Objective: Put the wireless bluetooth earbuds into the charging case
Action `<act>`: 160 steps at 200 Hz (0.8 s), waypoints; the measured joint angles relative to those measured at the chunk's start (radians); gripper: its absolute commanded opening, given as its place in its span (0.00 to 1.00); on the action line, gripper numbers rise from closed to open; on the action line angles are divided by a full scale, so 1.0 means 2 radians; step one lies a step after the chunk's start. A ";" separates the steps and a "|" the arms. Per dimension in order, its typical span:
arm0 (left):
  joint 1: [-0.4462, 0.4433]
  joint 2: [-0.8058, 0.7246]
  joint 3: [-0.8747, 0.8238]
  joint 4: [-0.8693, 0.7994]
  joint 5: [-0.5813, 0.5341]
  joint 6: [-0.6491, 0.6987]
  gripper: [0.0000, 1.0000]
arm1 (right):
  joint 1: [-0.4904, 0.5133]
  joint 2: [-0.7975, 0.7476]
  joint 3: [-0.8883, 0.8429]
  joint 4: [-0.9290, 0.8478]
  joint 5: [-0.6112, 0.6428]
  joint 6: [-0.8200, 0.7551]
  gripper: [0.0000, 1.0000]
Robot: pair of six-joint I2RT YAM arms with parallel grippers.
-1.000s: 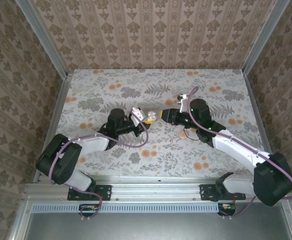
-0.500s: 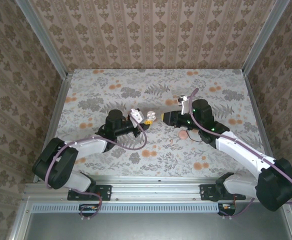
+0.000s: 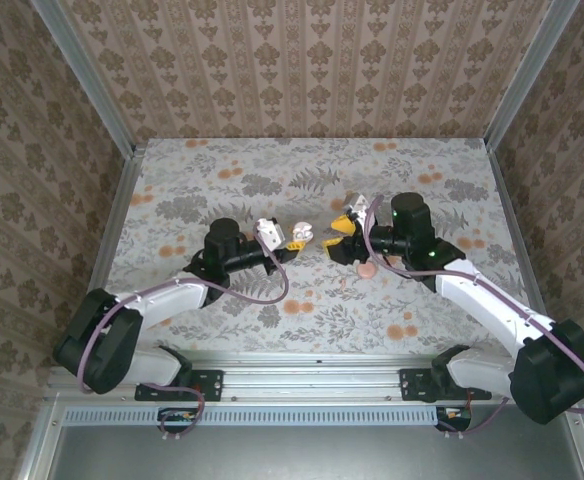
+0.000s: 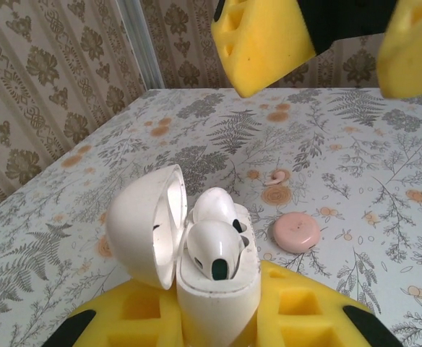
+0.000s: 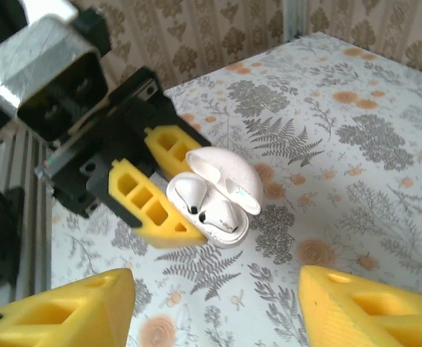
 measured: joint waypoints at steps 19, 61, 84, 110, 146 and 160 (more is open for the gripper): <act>0.000 -0.003 0.000 -0.005 0.001 0.006 0.07 | -0.003 0.000 0.011 -0.034 -0.022 -0.077 0.62; 0.000 -0.006 0.000 -0.022 0.003 0.022 0.07 | -0.003 0.012 0.043 -0.083 -0.048 -0.199 0.52; 0.000 -0.010 0.000 -0.024 0.003 0.028 0.07 | 0.000 0.030 0.065 -0.105 -0.048 -0.240 0.44; 0.000 -0.019 0.000 -0.034 0.002 0.037 0.07 | 0.010 0.051 0.090 -0.126 -0.044 -0.274 0.40; -0.002 -0.031 0.000 -0.050 0.002 0.047 0.07 | 0.028 0.066 0.102 -0.131 -0.030 -0.299 0.37; -0.003 -0.035 0.000 -0.052 0.002 0.051 0.07 | 0.031 0.070 0.102 -0.131 -0.023 -0.303 0.36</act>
